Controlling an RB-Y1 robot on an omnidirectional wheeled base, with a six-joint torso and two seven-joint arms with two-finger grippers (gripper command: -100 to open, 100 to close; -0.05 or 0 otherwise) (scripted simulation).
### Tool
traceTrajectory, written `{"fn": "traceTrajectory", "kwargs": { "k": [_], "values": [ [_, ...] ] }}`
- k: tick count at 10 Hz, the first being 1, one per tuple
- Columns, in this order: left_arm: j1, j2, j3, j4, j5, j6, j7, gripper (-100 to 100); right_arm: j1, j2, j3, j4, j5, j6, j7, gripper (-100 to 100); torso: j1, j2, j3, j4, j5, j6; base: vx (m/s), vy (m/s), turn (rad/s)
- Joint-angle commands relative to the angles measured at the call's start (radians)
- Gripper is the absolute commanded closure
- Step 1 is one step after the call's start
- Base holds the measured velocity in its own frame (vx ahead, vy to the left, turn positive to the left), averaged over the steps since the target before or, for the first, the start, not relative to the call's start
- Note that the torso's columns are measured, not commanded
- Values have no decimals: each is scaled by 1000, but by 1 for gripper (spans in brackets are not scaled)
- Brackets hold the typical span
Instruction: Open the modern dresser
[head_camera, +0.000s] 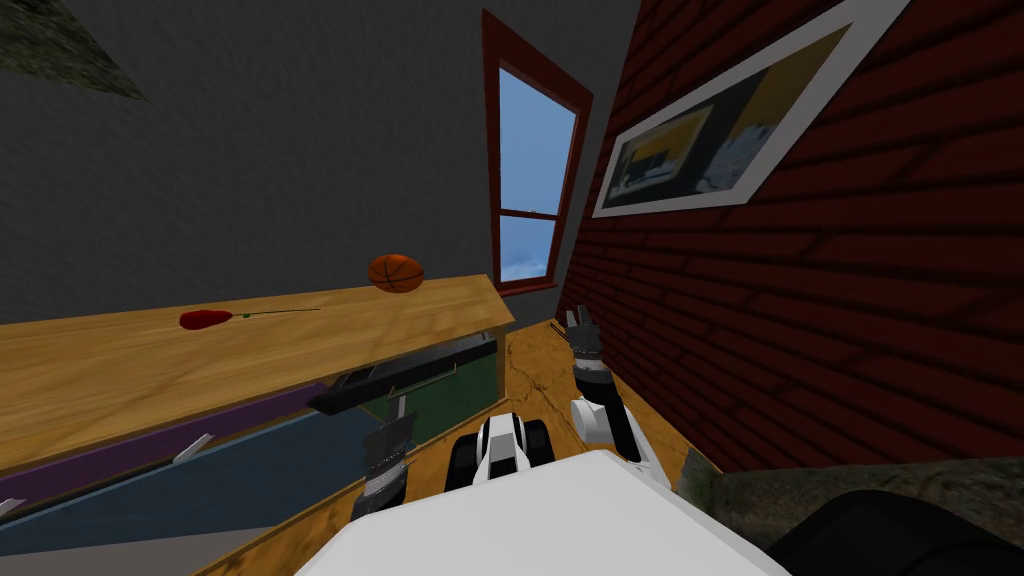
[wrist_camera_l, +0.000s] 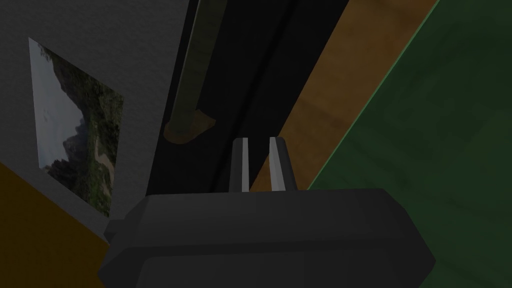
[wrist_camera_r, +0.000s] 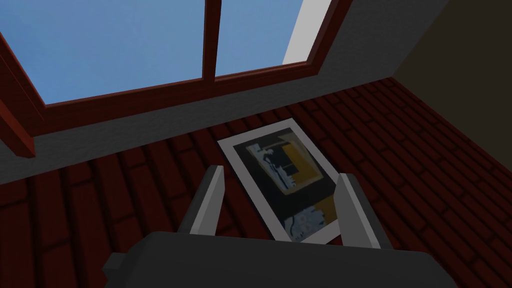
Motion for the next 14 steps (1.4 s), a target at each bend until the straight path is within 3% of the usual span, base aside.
{"fn": "traceTrajectory", "kwargs": {
  "k": [1, 5, 8, 14],
  "values": [
    [12, 13, 5, -54, 5, 15, 10, 100, 0, 0, 0, 0, 0, 0, 0, 0, 1, 0, -1, 2, -2, -1, -92, -33, 0],
    [18, 17, 5, -71, 7, 22, 13, 100, 0, 0, 0, 0, 0, 0, 0, 0, 0, -1, -3, 5, -6, -2, -30, -18, 6],
    [36, 28, 8, -121, 11, 42, 21, 100, 0, 0, 0, 0, 0, 0, 0, 0, -3, 7, 1, 8, -8, -3, -49, -23, 11],
    [42, 32, 8, -138, 13, 49, 24, 100, 0, 0, 0, 0, 0, 0, 0, 0, -4, 9, 1, 11, -12, -5, -24, -10, 5]
  ]
}}
